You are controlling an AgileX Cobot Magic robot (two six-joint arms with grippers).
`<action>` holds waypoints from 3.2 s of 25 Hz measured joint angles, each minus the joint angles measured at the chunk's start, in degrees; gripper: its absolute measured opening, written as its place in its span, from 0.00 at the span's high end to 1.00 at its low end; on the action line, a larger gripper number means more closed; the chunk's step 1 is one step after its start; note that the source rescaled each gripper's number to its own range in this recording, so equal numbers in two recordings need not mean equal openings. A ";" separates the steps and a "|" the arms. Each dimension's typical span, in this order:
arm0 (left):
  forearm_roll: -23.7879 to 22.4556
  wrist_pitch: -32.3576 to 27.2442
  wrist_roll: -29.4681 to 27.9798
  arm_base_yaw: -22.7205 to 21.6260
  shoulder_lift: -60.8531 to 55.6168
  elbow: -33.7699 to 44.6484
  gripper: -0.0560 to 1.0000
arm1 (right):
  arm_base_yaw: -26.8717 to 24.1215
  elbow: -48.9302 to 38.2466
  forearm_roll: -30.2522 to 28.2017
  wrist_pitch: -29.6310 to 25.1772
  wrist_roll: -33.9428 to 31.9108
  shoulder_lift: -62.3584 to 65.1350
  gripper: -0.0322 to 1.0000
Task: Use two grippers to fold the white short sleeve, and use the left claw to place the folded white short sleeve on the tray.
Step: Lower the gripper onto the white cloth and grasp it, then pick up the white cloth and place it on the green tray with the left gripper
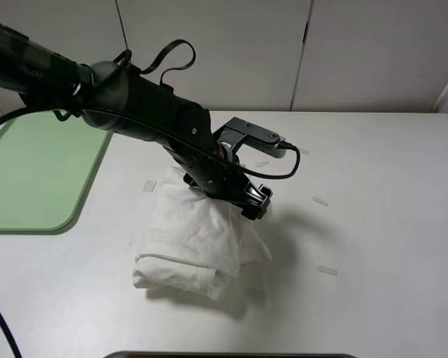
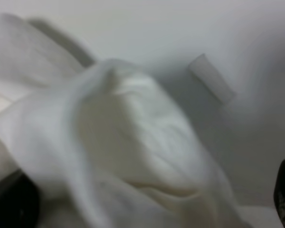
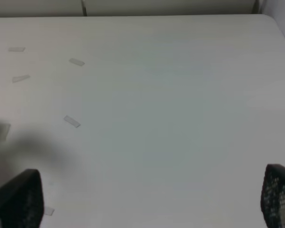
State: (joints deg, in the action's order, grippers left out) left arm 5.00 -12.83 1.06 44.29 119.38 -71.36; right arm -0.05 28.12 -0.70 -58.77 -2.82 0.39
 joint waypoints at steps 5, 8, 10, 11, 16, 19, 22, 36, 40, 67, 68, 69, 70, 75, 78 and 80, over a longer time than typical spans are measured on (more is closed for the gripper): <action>0.04 -1.89 0.00 0.00 -5.47 -0.47 0.00 | 0.00 0.00 0.00 0.00 0.00 0.00 0.00; 0.26 -5.37 0.00 -0.23 -11.22 -0.62 0.00 | 0.00 0.00 0.00 0.00 0.00 0.00 0.00; 0.47 -9.34 -0.08 -0.70 -14.79 -0.76 0.00 | 0.00 0.00 0.00 0.00 0.00 0.00 0.00; 0.47 -11.35 -0.46 -1.05 -16.00 -0.80 0.00 | 0.00 0.00 0.00 0.00 0.00 0.00 0.00; 0.42 -25.83 -5.62 -5.61 -20.94 -0.73 0.00 | 0.00 0.00 0.00 0.00 0.00 0.00 0.00; 0.17 -27.97 -6.32 -7.19 -21.59 0.12 0.00 | 0.00 0.00 0.00 0.00 0.00 0.00 0.00; 0.06 -28.28 -6.70 -9.44 -21.78 3.20 0.00 | 0.00 0.00 0.00 0.00 0.00 0.00 0.00; 1.16 -15.94 -9.92 -12.27 -17.02 17.79 0.00 | 0.00 0.00 0.00 0.00 0.00 0.00 0.00; 3.48 -13.50 -9.97 -12.27 -13.40 17.79 0.00 | 0.00 0.00 0.00 0.00 0.00 0.00 0.00; 6.36 -0.78 -9.12 -7.61 -6.55 17.74 0.73 | 0.00 0.00 0.11 0.00 0.00 0.00 0.00; 6.35 -0.79 -9.06 -7.61 -6.55 17.74 0.73 | 0.00 0.00 0.11 0.00 0.00 0.00 0.00; 6.35 -0.79 -9.06 -7.61 -6.55 17.74 0.73 | 0.00 0.00 0.11 0.00 0.00 0.00 0.00; 6.29 -0.85 -9.06 -7.61 -6.67 17.69 0.73 | 0.00 0.00 0.16 0.00 0.00 0.00 0.00; -0.25 -4.92 -9.06 -7.61 -9.23 17.69 0.74 | 0.00 0.00 0.16 0.00 0.00 0.00 0.00; -7.21 -10.17 -9.06 -7.80 -13.46 17.78 0.75 | 0.00 0.00 0.16 0.00 0.00 0.00 0.00; -10.14 -12.17 -9.01 -8.60 -15.95 17.78 0.75 | 0.00 0.00 0.16 0.00 0.00 0.00 0.00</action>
State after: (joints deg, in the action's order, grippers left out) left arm -5.14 -25.00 -7.94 35.69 103.44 -53.57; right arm -0.05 28.12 -0.54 -58.77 -2.82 0.39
